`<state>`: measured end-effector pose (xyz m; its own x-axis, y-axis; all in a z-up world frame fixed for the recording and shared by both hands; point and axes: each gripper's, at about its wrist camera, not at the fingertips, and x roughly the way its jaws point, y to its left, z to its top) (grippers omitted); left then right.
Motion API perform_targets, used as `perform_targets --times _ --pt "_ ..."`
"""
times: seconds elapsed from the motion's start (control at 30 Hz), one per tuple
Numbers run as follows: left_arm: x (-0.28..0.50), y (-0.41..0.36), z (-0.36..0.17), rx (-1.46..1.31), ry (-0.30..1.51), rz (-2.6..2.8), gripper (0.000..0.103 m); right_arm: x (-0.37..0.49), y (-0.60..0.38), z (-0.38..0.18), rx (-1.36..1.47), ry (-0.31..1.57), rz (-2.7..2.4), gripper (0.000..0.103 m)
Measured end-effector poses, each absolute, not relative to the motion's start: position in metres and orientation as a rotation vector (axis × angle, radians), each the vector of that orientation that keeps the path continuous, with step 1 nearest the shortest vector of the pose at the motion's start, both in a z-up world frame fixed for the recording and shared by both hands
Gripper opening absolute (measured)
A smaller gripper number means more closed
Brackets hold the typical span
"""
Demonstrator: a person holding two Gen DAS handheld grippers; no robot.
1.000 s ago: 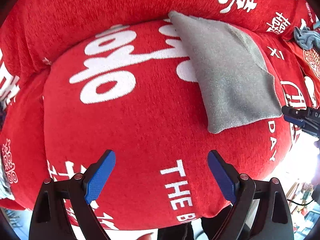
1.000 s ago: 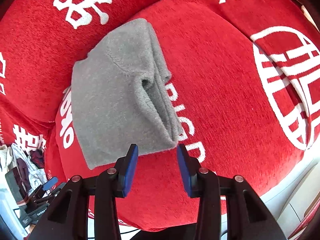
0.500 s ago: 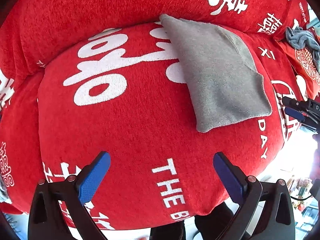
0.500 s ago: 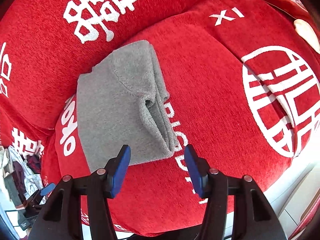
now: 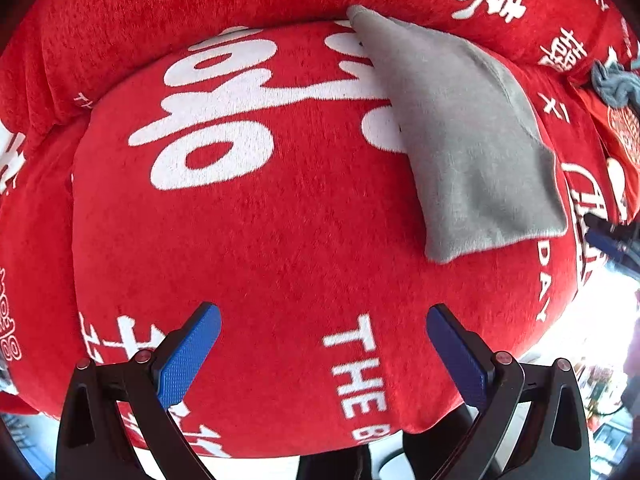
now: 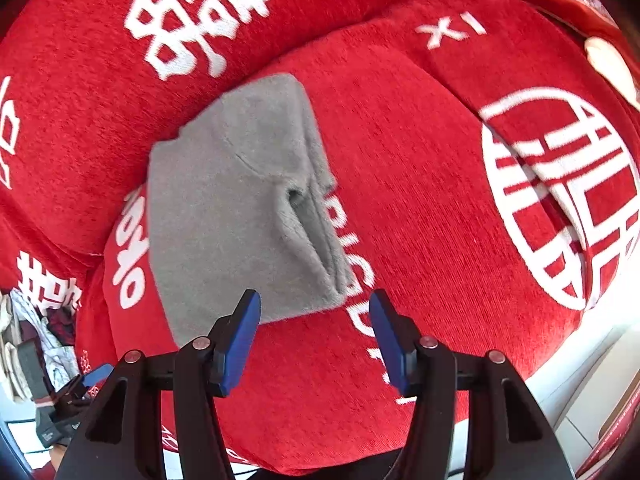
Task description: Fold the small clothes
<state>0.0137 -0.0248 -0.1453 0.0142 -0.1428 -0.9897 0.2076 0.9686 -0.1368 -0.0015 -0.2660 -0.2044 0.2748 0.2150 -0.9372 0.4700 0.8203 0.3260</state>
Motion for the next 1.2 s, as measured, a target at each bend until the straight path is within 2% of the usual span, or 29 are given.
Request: perform_targets --times 0.23,0.57,1.2 --pt "0.05 -0.051 -0.146 0.031 1.505 -0.226 0.103 0.023 -0.282 -0.224 0.65 1.354 -0.148 0.06" --pt "0.094 -0.101 -0.161 0.031 1.505 -0.175 0.103 0.068 -0.31 -0.224 0.596 1.392 -0.055 0.06" --pt "0.127 -0.128 -0.173 0.008 1.52 -0.15 0.103 0.109 -0.341 -0.25 0.646 1.448 0.041 0.06"
